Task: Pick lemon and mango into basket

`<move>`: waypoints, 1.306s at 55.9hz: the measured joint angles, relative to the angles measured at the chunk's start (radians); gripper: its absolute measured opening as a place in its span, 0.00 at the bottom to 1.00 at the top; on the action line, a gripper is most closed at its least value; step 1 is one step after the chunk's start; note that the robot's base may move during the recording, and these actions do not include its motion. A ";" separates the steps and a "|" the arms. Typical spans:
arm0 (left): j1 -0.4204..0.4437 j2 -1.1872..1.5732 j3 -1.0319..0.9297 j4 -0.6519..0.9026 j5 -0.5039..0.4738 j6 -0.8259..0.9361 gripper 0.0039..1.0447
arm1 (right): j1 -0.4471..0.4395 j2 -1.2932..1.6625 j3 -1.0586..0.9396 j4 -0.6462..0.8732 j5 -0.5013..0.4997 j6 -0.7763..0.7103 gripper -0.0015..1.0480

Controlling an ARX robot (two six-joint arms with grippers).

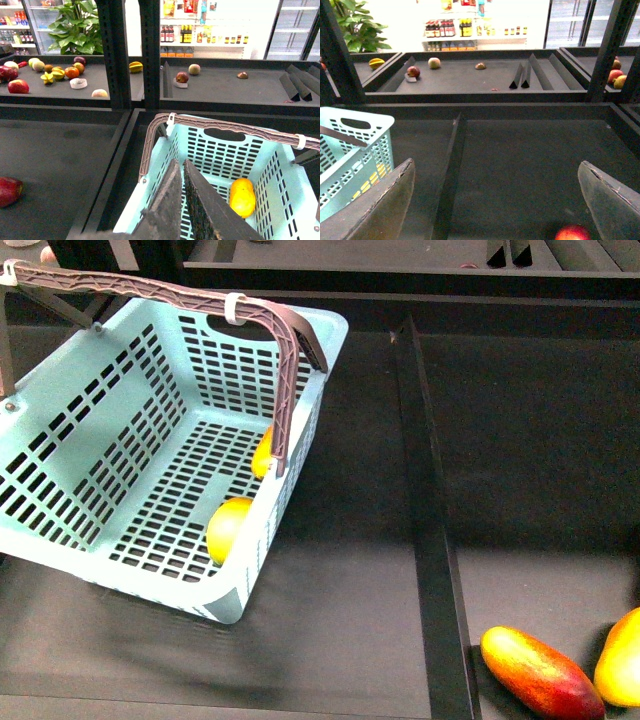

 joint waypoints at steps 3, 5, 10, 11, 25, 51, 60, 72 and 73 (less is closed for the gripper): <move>0.000 -0.035 0.000 -0.034 0.000 0.000 0.03 | 0.000 0.000 0.000 0.000 0.000 0.000 0.92; 0.000 -0.065 0.000 -0.064 0.000 0.000 0.03 | 0.000 0.000 0.000 0.000 0.000 0.000 0.92; 0.000 -0.138 0.000 -0.132 0.000 0.000 0.03 | 0.000 0.000 0.000 0.000 0.000 0.000 0.92; 0.000 -0.151 0.000 -0.145 0.000 0.000 0.03 | 0.000 0.000 0.000 0.000 0.000 0.000 0.92; 0.000 -0.259 0.000 -0.251 0.000 0.000 0.03 | 0.000 0.000 0.000 0.000 0.000 0.000 0.92; 0.000 -0.524 0.000 -0.523 0.000 0.000 0.03 | 0.000 0.000 0.000 0.000 0.000 0.000 0.92; 0.000 -0.529 0.000 -0.526 0.000 0.000 0.03 | 0.000 0.000 0.000 0.000 0.000 0.000 0.92; 0.000 -0.529 0.000 -0.526 0.000 0.000 0.03 | 0.000 0.000 0.000 0.000 0.000 0.000 0.92; 0.000 -0.529 0.000 -0.526 0.000 0.000 0.03 | 0.000 0.000 0.000 0.000 0.000 0.000 0.92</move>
